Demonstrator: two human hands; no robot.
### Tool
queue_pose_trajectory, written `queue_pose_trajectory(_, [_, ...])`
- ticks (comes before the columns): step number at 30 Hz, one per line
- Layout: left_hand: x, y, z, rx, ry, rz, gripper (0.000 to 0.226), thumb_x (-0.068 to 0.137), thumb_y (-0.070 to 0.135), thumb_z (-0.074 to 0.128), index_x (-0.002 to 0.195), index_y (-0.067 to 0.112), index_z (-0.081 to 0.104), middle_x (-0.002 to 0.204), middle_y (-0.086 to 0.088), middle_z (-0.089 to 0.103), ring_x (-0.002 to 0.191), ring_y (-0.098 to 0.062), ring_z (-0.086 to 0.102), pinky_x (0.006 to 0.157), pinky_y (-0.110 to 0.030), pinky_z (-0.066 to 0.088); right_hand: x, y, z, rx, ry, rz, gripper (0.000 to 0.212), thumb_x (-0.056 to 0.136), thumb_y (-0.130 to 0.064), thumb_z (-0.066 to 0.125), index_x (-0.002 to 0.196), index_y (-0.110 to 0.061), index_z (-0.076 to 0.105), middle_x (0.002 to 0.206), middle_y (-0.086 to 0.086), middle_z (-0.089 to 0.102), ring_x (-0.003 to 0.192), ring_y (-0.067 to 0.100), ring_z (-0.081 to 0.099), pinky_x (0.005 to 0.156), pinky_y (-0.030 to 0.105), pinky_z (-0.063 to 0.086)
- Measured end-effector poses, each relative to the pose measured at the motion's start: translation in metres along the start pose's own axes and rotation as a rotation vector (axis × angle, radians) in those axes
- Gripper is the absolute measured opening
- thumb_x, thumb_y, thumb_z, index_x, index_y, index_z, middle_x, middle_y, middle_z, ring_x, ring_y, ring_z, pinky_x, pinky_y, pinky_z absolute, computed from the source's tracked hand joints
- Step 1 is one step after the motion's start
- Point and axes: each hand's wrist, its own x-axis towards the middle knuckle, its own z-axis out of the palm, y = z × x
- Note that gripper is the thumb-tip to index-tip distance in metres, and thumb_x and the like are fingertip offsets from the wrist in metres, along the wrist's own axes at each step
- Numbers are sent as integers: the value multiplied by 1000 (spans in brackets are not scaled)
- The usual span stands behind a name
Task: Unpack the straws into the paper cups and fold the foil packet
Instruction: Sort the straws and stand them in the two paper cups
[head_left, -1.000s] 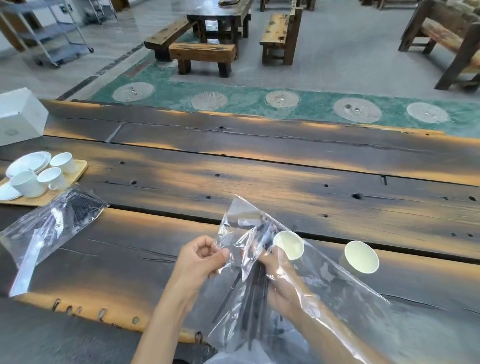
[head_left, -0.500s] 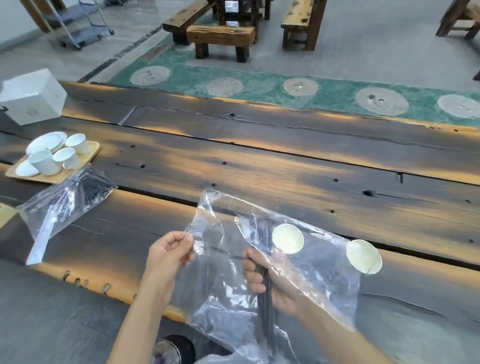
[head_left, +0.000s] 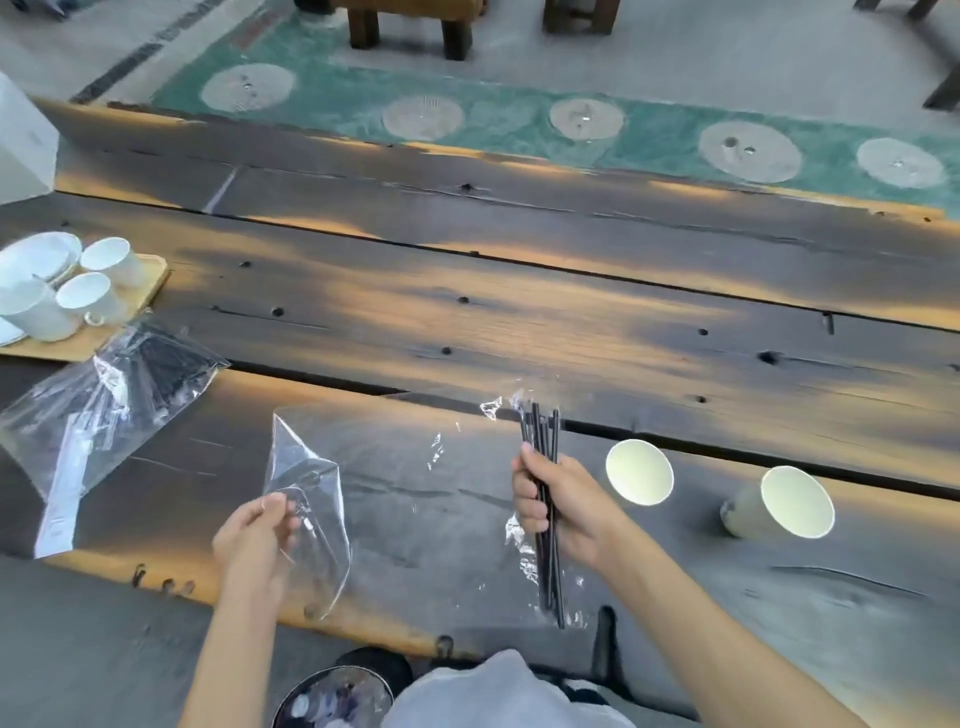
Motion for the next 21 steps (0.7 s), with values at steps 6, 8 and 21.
queue_pose_trajectory(6, [56,2,-24,-132,138,-99,18,94,1,59,79,10,59,75,-5,61,48,-5,59,47,-19,48,52,7,2,46,229,-45,26,104,-30,47,84,-14,50,54,-3,40,40,8,32,37,19,24])
queue_pose_trajectory(8, [74,0,-32,-193,183,-157,8,96,1,56,92,7,61,76,-2,60,55,-5,60,52,-18,50,64,6,-3,108,282,-54,28,105,-28,46,82,-14,50,53,-3,41,38,8,33,36,18,24])
queue_pose_trajectory(21, [80,-54,7,-312,171,-451,3,97,-2,56,94,-2,58,113,-14,63,95,-16,65,87,-21,55,117,40,-31,33,522,103,30,104,-21,47,76,-13,50,58,2,44,42,15,38,37,22,33])
